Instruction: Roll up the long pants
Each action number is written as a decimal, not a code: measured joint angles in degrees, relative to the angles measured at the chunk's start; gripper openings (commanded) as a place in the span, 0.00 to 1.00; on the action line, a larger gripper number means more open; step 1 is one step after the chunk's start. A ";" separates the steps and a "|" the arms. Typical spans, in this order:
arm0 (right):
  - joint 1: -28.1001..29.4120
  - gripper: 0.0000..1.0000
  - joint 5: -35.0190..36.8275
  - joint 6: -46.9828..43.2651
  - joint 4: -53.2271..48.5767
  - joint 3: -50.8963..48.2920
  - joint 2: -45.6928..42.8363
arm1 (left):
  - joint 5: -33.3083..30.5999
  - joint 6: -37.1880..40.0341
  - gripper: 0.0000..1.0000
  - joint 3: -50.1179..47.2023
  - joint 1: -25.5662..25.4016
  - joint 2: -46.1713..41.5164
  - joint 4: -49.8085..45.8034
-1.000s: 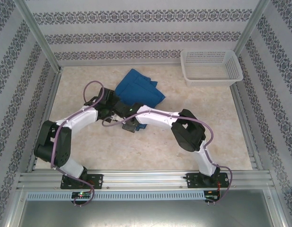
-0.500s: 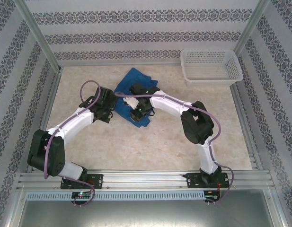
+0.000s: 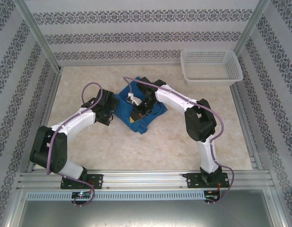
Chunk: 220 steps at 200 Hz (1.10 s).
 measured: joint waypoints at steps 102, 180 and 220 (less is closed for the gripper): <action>-0.04 0.00 -5.01 -1.77 -3.74 0.00 2.71 | 4.94 0.87 0.00 0.00 -0.07 6.19 7.76; 7.08 0.85 25.64 0.28 -4.31 -1.27 -4.76 | 5.66 1.49 0.00 0.59 -0.07 6.43 7.63; 20.74 0.85 50.07 5.25 -1.27 -1.53 -12.63 | 5.70 1.44 0.00 1.07 -0.07 6.43 6.58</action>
